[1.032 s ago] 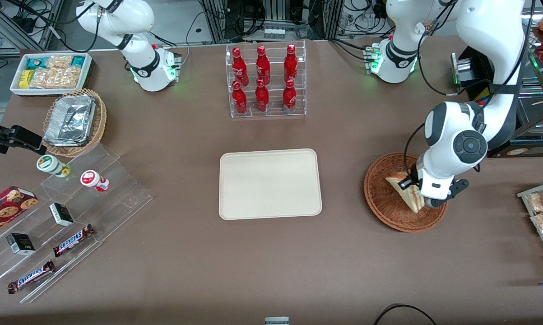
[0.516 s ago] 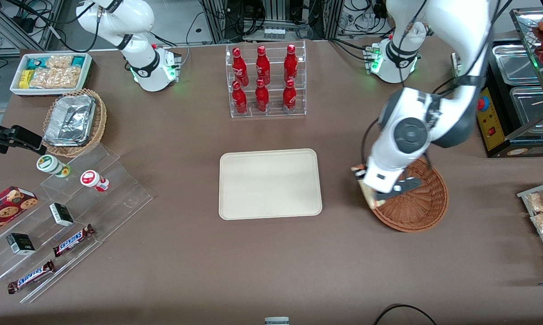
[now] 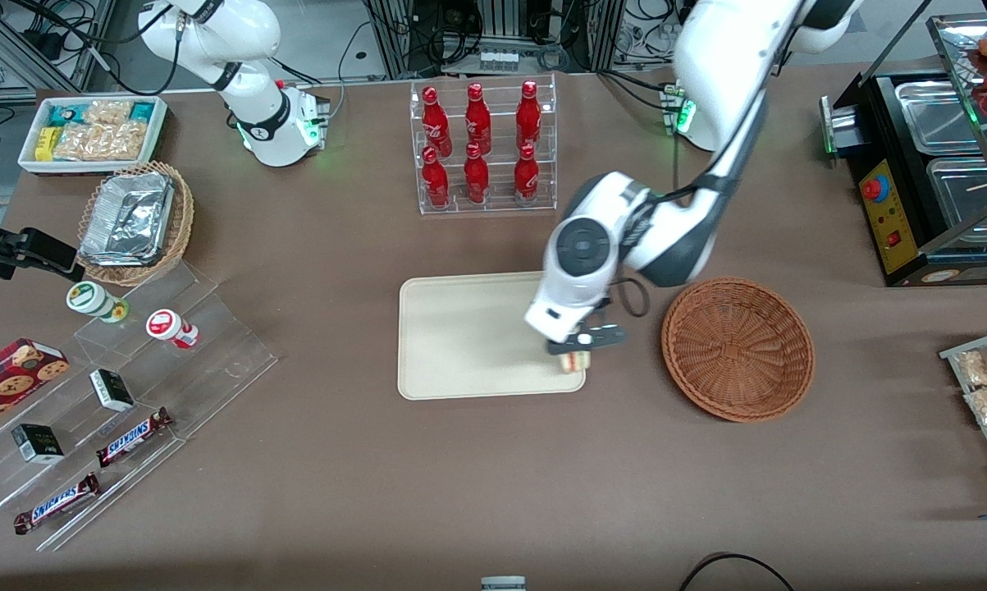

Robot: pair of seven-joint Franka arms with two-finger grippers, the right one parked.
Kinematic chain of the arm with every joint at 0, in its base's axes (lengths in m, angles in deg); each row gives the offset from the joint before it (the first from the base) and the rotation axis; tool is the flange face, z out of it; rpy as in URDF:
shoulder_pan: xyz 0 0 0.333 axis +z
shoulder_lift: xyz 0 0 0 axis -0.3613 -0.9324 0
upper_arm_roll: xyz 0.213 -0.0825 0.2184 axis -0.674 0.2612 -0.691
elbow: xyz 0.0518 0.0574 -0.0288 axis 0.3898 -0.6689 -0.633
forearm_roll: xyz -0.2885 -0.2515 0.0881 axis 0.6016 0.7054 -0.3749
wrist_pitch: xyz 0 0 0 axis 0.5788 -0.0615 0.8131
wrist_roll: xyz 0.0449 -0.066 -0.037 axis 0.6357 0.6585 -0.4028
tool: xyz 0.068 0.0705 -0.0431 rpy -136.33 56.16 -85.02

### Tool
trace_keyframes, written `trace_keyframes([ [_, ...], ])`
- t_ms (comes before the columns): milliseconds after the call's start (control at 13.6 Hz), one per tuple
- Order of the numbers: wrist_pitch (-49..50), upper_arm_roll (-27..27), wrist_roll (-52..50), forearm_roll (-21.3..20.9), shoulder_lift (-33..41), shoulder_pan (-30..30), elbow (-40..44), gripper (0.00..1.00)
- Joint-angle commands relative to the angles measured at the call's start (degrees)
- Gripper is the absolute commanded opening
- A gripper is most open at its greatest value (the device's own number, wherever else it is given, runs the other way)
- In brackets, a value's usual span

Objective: Place sandwich from basket to tray
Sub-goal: 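Lift the sandwich out of the basket and carry it toward the cream tray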

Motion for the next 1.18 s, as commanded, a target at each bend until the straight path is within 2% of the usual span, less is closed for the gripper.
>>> trace_keyframes([
  [0, 1.4, -0.8, -2.5, 0.4, -6.6, -3.9, 9.5, 0.0],
  [295, 1.4, -0.9, -6.4, 0.4, -12.7, -8.0, 16.3, 0.0],
  [811, 1.0, -0.9, -12.6, 0.4, -16.8, -10.1, 19.5, 0.0],
  [884, 0.9, -0.9, -13.1, 0.4, -17.3, -10.1, 19.5, 0.12],
  [958, 0.5, -0.9, -13.1, 0.4, -17.5, -10.1, 19.5, 0.51],
  [1032, 0.0, -0.9, -13.1, 0.3, -17.4, -10.1, 19.5, 1.0],
  [1105, 0.0, -0.9, -13.1, 0.1, -17.3, -10.1, 19.5, 1.0],
])
